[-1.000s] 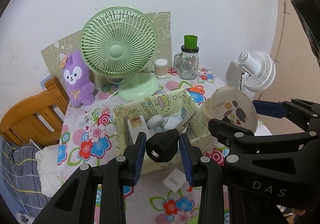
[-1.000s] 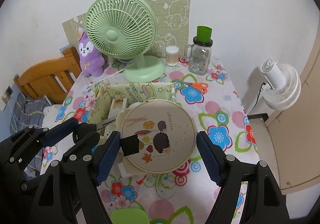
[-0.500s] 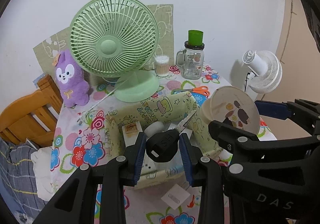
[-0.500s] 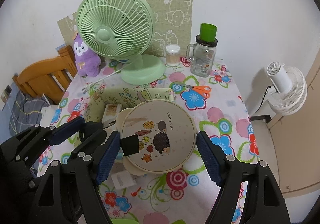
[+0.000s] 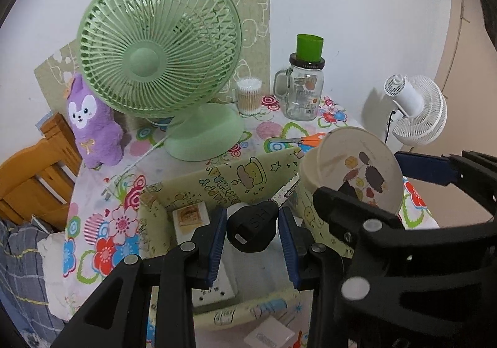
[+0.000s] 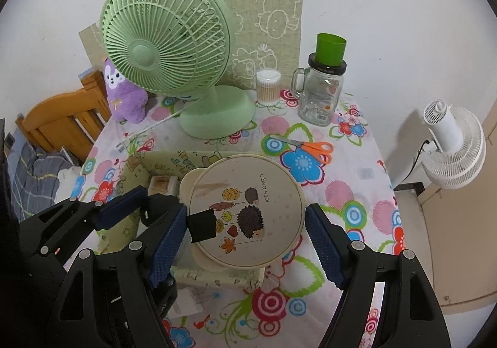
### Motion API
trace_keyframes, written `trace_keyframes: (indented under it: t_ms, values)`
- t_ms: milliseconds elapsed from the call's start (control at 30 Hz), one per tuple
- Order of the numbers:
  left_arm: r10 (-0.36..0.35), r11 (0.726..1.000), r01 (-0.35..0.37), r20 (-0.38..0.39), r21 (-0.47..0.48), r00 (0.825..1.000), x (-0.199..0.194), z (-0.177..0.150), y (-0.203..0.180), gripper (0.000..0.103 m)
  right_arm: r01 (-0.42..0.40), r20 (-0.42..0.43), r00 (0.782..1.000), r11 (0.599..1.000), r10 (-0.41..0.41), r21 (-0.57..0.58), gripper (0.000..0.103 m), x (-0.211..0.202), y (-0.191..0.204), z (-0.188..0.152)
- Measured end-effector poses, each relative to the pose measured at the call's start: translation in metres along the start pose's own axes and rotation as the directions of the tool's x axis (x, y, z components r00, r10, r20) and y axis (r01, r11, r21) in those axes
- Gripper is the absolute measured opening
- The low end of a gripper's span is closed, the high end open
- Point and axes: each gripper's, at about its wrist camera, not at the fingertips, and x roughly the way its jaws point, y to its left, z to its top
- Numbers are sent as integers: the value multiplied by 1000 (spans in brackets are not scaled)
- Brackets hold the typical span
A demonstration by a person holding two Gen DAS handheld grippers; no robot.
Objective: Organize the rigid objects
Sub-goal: 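Lower key into fabric box and open left gripper while right tool holds disc above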
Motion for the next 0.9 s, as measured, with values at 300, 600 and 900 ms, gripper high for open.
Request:
trace_keyframes:
  t_ms: [300,600,900]
  values:
    - [-9,1000,9,-28,1,1000,30,15,-3,34,22,-13,1000,1000,-22,9,78,26,-12,10]
    - [-50,999,49,-32,-18,998,52,26,-6,35,42,-22,999,998,-40,56,78,39,-27,18]
    - [-30,999,29,-64,-25,998,65,30,-8,53,56,-27,998,995,-54,83,79,46,-36,18]
